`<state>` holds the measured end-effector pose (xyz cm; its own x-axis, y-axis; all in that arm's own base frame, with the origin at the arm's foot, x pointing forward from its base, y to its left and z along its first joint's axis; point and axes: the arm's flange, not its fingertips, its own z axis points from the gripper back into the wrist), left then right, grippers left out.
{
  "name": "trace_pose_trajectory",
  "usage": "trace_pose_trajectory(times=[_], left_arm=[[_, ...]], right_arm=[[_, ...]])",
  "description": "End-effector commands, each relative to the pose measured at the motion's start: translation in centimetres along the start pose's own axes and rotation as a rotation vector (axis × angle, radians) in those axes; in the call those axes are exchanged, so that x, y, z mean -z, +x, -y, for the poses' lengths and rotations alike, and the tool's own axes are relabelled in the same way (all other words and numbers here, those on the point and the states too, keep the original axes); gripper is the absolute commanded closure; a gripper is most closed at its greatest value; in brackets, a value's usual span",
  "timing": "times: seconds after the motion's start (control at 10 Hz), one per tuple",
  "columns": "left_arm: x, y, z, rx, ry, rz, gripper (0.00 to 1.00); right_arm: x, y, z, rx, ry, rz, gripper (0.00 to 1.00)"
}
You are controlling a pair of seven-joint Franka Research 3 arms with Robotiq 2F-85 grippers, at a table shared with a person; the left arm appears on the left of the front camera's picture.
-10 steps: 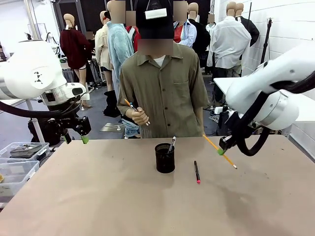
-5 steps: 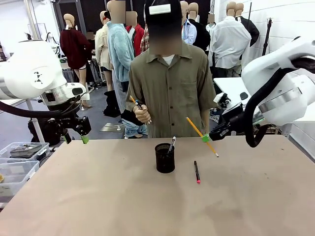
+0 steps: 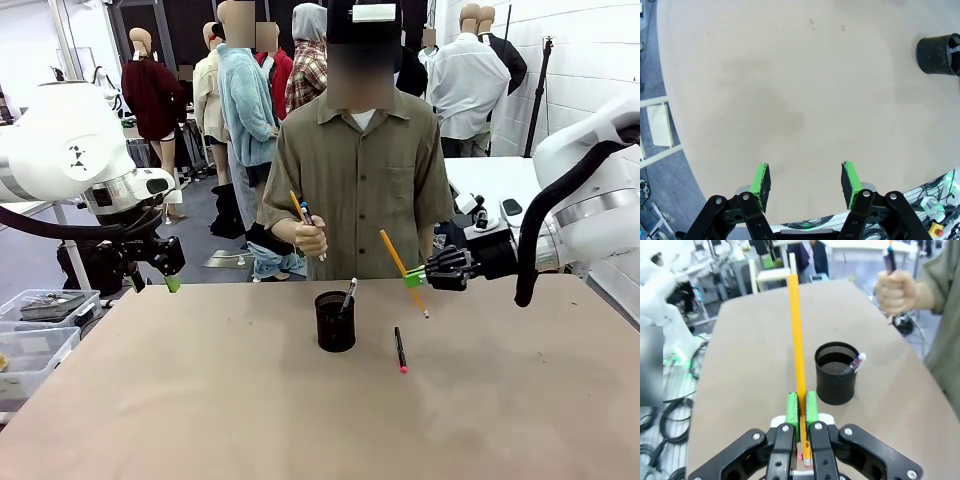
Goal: Place the pens into the pen holder.
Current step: Pick up a writing instrument from the table and place it into the Pen holder.
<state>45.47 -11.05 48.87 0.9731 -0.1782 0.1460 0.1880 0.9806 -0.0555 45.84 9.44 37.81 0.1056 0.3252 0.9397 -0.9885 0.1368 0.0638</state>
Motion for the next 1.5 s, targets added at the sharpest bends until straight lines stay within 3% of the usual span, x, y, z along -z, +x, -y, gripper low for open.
trace_pose_trajectory(times=[0.0,0.4,0.9,1.2,1.4], left_arm=[[-0.2,-0.1,0.0,-0.008,0.012,-0.007,0.26],[-0.2,-0.1,0.0,-0.008,0.012,-0.007,0.26],[-0.2,-0.1,0.0,-0.008,0.012,-0.007,0.26],[-0.2,-0.1,0.0,-0.008,0.012,-0.007,0.26],[-0.2,-0.1,0.0,-0.008,0.012,-0.007,0.26]], right_arm=[[-1.1,-1.3,1.1,-0.011,0.013,0.062,1.0],[-9.5,-2.9,0.1,-0.015,-0.015,0.165,1.0],[-22.4,-7.3,-4.5,0.01,-0.15,0.258,1.0],[-25.6,-9.8,-7.1,0.032,-0.229,0.297,1.0],[-24.8,-9.7,-7.5,0.011,-0.236,0.332,1.0]])
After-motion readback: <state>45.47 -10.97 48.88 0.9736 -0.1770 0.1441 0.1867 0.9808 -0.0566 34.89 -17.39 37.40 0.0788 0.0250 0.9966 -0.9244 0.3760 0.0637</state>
